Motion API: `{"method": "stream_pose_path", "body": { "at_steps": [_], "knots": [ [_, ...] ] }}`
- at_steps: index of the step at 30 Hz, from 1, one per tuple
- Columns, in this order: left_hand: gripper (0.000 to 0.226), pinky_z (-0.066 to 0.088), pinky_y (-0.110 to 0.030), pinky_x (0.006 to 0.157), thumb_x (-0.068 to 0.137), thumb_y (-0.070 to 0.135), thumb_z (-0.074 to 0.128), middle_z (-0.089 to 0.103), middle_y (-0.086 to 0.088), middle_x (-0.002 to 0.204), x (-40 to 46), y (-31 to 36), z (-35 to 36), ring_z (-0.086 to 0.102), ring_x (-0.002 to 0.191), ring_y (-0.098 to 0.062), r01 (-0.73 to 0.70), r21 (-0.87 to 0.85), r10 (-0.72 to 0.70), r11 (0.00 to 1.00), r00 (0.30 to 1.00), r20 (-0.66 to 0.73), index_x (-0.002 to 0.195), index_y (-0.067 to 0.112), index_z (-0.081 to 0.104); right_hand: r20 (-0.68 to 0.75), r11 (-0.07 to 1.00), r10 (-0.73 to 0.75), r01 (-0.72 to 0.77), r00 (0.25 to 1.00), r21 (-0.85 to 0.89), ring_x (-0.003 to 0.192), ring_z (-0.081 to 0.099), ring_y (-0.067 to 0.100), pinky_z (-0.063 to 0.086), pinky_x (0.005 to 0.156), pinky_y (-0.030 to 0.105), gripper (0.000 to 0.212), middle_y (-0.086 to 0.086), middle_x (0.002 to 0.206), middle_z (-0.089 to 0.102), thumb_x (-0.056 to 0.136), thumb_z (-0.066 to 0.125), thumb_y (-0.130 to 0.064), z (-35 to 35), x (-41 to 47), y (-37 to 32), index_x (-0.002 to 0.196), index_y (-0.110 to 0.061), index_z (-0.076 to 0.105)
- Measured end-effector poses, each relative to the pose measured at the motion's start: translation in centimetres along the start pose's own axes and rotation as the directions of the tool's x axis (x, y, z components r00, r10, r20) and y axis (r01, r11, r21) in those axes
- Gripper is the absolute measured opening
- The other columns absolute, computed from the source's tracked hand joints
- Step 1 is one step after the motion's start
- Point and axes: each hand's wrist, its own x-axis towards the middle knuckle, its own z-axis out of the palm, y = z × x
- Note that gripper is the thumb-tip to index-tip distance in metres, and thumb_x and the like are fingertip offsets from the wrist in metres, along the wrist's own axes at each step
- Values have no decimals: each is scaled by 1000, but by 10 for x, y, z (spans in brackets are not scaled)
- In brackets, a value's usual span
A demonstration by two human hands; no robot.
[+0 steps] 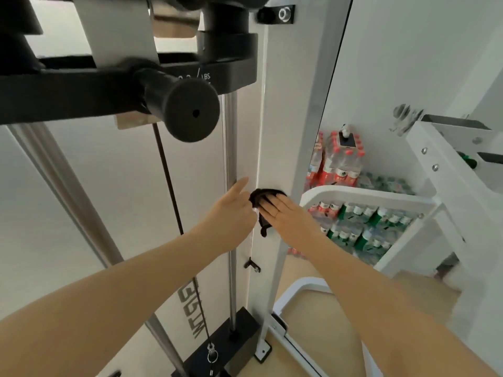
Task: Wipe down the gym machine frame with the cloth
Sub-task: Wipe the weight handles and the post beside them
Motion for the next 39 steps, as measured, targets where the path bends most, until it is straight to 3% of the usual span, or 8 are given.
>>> {"method": "stream_pose_path", "body": {
  "at_steps": [5,9,16,19,24,30,36,39],
  "knots": [
    [15,20,-44,108,56,17,57,47,9,46,0,11,18,58,66,-17,1,-105,4,995,999,45,43,23,57,83,992,-120,116,989,56,136,36,20,19,115,34,51,1,146,41,91,39,-27,-1,4,-12,141,-19,43],
    [20,17,-41,109,70,39,69,62,3,74,10,13,13,58,88,-23,-24,-163,48,986,988,144,78,20,68,-134,984,161,-150,978,93,118,56,24,30,108,36,50,8,125,62,82,33,-18,-27,24,46,123,-13,62],
    [18,41,-33,89,41,13,65,45,10,47,2,18,19,49,52,-14,-1,-87,2,996,1000,11,40,26,52,-401,871,489,-459,774,177,126,48,31,28,110,40,48,14,134,53,86,39,-10,-73,47,131,132,-8,51],
    [19,31,-32,85,39,9,60,41,8,45,4,18,23,47,48,-15,-33,-106,24,994,996,-83,36,24,49,-367,910,410,-399,835,110,126,48,31,25,112,41,49,13,134,53,85,36,-11,-50,43,102,130,-8,53],
    [17,30,-31,86,41,8,57,40,8,46,6,16,25,46,50,-15,-59,-103,40,993,983,-180,38,23,49,-18,1000,28,-28,999,-3,128,47,20,18,114,37,50,2,137,52,85,37,-22,6,2,-1,132,-19,53],
    [20,28,-31,86,45,8,57,29,6,52,7,12,32,45,53,-14,-111,-31,102,993,970,-223,41,24,46,309,935,-353,323,883,146,145,4,27,-10,113,37,56,11,157,6,101,30,-19,27,-25,-48,149,-6,5],
    [19,29,-31,89,45,6,60,44,8,49,5,13,29,50,54,-15,-143,-82,120,986,965,-233,42,23,53,-7,997,-77,77,997,19,136,37,22,4,116,40,53,6,145,42,88,44,-19,-3,-14,19,141,-15,42],
    [20,28,-32,91,42,10,66,44,10,49,4,15,32,50,55,-14,-154,-71,138,985,970,-201,42,25,53,-248,984,176,-171,953,41,123,52,26,12,114,39,48,11,132,56,84,38,-12,-28,-1,74,129,-7,55]
  ]
}}
